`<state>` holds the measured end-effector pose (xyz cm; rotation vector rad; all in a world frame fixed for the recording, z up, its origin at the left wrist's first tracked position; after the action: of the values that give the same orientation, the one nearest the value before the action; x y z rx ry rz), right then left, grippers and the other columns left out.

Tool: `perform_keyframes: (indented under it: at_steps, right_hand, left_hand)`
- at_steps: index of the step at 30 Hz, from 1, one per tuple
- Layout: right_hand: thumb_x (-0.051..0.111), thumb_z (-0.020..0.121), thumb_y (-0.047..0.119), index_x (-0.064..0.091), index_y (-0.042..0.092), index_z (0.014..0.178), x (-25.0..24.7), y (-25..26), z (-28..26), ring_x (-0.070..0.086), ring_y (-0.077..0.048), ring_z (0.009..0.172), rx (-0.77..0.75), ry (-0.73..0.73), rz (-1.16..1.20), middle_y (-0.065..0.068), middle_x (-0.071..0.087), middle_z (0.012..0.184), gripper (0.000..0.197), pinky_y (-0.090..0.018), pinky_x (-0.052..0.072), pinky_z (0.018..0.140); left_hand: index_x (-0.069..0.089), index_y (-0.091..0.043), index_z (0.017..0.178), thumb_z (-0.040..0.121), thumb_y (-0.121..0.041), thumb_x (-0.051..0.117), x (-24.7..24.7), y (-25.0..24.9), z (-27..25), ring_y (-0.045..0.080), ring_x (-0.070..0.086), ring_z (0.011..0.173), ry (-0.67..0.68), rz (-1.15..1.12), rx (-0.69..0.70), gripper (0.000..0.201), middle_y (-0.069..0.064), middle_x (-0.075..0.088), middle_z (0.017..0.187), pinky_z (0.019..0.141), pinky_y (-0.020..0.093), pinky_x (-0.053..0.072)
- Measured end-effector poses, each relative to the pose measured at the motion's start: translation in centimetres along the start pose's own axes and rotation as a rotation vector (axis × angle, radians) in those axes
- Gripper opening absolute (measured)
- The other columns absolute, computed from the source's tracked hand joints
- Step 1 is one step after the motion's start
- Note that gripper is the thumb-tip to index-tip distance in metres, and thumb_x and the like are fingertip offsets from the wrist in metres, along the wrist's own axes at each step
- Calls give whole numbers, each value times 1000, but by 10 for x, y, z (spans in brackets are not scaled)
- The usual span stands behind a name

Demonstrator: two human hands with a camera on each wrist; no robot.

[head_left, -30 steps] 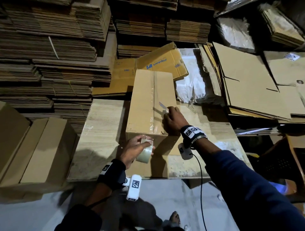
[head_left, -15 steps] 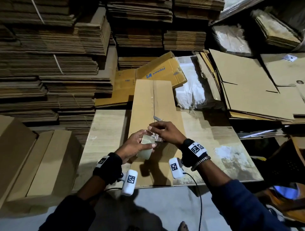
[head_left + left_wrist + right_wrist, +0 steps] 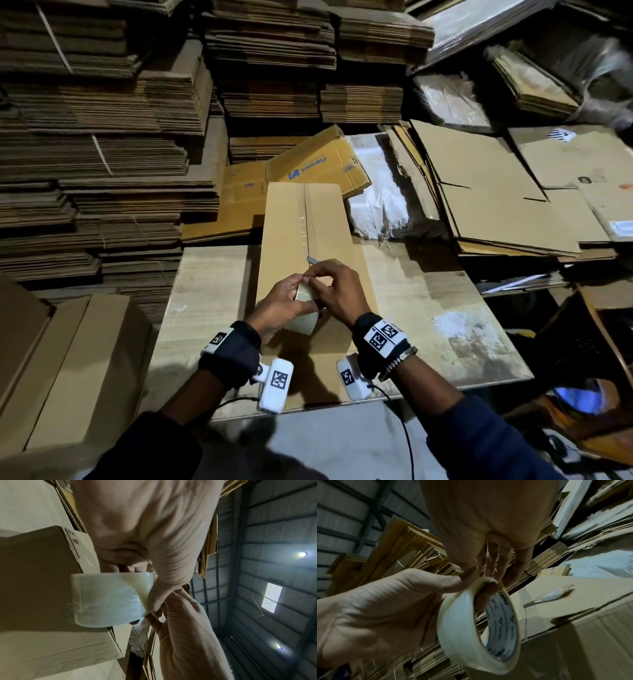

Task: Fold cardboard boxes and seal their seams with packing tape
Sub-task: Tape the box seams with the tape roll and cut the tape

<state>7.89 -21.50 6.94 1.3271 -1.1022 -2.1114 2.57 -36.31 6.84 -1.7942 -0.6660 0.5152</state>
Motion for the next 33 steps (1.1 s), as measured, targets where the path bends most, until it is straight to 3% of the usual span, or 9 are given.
perform_keyframes:
  at_steps: [3,6,9,13,17,23,25,28,33]
  right_hand:
    - [81,87,36,71,19,113,-1,-9,1,69,-8,98,189,5,10,6,73,107,33,-33,60,84]
    - [82,83,30,71,18,111,-3,-13,0,76,-19,83,414,89,237,-3,76,99,32,-43,65,76]
    - [83,85,16,68,16,125,-6,-9,-2,77,-17,79,422,135,308,-3,79,94,43,-33,62,63]
    - [83,81,5,66,18,133,-10,-7,0,77,-13,86,355,136,315,0,80,84,56,-30,60,76]
    - [83,77,0,67,29,117,-13,-10,2,77,-15,92,360,122,351,-4,80,82,52,-38,61,88]
    - [85,74,-8,66,13,121,-20,-23,-10,76,-35,97,512,6,656,-19,79,96,55,-47,62,90]
    - [87,71,-7,67,10,117,-19,-29,-19,74,-43,101,565,-39,711,-21,78,99,53,-53,60,92]
    - [87,71,-9,62,5,119,-15,-34,-31,74,-43,98,614,-84,790,-25,77,97,56,-53,59,94]
    - [88,69,-9,61,6,120,-13,-39,-42,75,-39,91,645,-181,862,-27,76,96,60,-49,61,90]
  left_hand:
    - [66,-43,126,61,-38,93,0,1,1,30,55,134,16,15,8,70,4,65,137,114,56,44]
    - [65,-41,129,77,-20,89,-2,0,0,32,62,126,3,14,18,61,9,68,131,108,54,50]
    - [55,-31,145,88,-6,80,-2,3,-1,27,66,119,31,32,10,67,9,69,129,91,37,55]
    - [44,-29,155,87,-13,83,-6,5,-3,17,75,102,77,56,16,79,6,69,132,79,26,55]
    - [28,-29,162,83,-23,87,-13,8,4,21,76,101,70,71,-27,99,11,63,141,84,29,60]
    - [65,-23,128,80,-45,87,-28,-4,5,20,78,93,69,221,54,57,6,77,113,87,42,63]
    - [69,-28,119,80,-48,87,-30,-9,4,14,77,87,62,365,115,47,0,79,101,81,37,63]
    - [72,-30,116,76,-53,89,-32,-13,4,10,73,84,29,550,188,49,-6,75,100,68,29,62]
    - [76,-19,120,76,-58,86,-31,-11,8,8,71,92,40,632,233,59,-7,74,110,77,33,64]
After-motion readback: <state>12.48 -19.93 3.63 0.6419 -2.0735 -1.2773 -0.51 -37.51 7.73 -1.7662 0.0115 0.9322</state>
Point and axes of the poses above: each hand's wrist, its own z-axis towards the middle knuckle, its own x-axis out of the palm, y = z × x, the point moved 2 cm from there along z, towards the middle knuckle
